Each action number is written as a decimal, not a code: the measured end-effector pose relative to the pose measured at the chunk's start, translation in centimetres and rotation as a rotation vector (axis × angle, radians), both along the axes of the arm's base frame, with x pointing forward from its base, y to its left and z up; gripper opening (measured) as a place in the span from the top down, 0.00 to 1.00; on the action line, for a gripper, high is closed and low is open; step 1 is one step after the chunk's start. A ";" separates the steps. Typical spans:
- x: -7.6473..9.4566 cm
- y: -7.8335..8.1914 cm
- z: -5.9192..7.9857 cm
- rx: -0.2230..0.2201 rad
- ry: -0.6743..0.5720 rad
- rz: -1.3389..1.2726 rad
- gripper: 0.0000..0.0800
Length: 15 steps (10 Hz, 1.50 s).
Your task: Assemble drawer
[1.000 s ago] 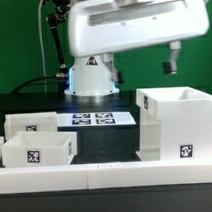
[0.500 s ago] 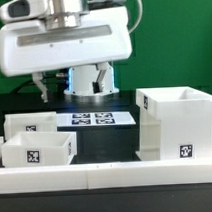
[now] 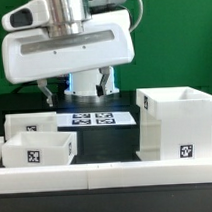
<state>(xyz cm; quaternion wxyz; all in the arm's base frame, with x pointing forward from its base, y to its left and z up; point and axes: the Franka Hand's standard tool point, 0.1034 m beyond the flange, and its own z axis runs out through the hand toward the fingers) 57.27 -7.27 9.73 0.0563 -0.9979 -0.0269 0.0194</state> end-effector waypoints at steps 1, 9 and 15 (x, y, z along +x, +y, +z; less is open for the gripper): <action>-0.2 -0.4 -1.2 -0.005 0.057 -0.005 0.19; -0.1 -1.0 -3.9 -0.012 0.084 -0.008 0.19; -2.1 -1.7 -8.5 -0.075 -0.028 -0.030 0.19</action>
Offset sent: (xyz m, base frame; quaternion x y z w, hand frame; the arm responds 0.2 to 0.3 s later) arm -0.0012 -0.0095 -0.0198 -0.0159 0.0161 0.0211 0.9995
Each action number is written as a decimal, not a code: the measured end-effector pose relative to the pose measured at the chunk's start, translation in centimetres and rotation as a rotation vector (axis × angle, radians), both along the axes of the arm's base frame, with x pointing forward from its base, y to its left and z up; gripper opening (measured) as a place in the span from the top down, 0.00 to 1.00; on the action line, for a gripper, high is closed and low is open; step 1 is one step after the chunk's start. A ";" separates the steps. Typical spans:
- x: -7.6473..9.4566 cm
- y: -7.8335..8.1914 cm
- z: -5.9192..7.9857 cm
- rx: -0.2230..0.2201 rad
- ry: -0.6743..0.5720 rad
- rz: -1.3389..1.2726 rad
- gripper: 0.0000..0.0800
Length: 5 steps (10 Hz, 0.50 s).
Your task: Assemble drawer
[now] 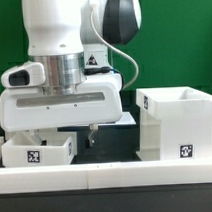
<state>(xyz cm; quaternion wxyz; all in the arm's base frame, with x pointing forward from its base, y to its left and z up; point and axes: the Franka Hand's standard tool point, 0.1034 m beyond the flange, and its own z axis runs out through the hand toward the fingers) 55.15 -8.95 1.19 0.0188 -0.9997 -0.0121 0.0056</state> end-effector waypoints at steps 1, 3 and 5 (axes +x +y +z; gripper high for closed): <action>-0.1 0.2 -0.4 0.000 0.001 0.003 0.19; 0.0 0.5 -0.6 0.001 0.003 0.007 0.19; 0.0 0.5 -0.6 0.001 0.003 0.008 0.32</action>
Offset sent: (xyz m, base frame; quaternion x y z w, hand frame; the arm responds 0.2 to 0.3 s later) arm 0.0044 0.0023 -0.0056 0.0009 0.0082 0.0039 1.0000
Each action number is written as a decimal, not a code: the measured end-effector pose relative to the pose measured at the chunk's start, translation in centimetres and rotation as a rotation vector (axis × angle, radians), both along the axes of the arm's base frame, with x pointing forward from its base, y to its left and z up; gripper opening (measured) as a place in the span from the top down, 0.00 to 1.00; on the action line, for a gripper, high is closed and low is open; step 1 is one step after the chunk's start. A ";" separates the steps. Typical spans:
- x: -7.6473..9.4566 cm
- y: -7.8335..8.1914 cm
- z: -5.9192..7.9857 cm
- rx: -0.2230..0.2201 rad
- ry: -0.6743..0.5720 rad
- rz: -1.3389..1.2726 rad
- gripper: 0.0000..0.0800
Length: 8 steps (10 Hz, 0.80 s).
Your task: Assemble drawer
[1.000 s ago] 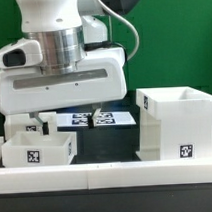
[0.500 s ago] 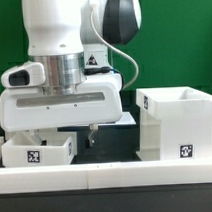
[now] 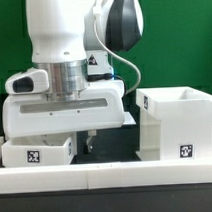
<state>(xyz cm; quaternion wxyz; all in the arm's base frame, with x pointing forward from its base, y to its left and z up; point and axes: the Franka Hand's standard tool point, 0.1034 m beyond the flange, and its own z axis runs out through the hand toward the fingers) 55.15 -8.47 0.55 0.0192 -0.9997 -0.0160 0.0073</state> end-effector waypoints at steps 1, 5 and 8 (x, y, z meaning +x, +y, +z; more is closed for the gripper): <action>0.0 0.0 0.0 0.000 0.000 0.001 0.59; 0.0 0.0 0.0 0.000 0.000 0.001 0.95; 0.0 0.0 0.0 0.000 0.000 0.001 0.95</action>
Offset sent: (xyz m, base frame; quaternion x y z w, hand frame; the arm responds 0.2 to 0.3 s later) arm 0.0000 0.0000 0.0000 0.0000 0.0000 0.0000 1.0000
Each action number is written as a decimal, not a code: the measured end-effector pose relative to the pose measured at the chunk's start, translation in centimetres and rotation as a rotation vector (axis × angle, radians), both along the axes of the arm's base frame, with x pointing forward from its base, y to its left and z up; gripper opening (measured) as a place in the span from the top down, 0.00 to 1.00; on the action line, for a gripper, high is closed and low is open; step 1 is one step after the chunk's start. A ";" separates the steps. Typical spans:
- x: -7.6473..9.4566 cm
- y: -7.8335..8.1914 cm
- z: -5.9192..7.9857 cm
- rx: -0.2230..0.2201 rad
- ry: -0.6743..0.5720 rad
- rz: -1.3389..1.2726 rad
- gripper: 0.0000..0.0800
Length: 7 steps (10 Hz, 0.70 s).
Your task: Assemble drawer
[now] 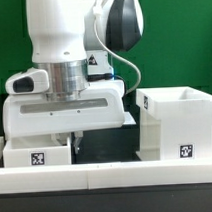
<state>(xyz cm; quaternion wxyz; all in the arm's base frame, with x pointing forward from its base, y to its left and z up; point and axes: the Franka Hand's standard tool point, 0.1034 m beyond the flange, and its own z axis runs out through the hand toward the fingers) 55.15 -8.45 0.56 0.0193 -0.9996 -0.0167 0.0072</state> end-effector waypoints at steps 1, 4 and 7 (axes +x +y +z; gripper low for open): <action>0.0 0.0 0.0 0.000 0.000 0.000 0.95; 0.1 2.0 1.0 0.002 -0.005 0.043 0.95; 0.0 2.7 2.5 0.018 -0.003 0.247 0.95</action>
Offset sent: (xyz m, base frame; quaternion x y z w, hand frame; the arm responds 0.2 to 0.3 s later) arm -0.0127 0.0311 0.0226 0.0024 -0.0145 -0.0494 0.9987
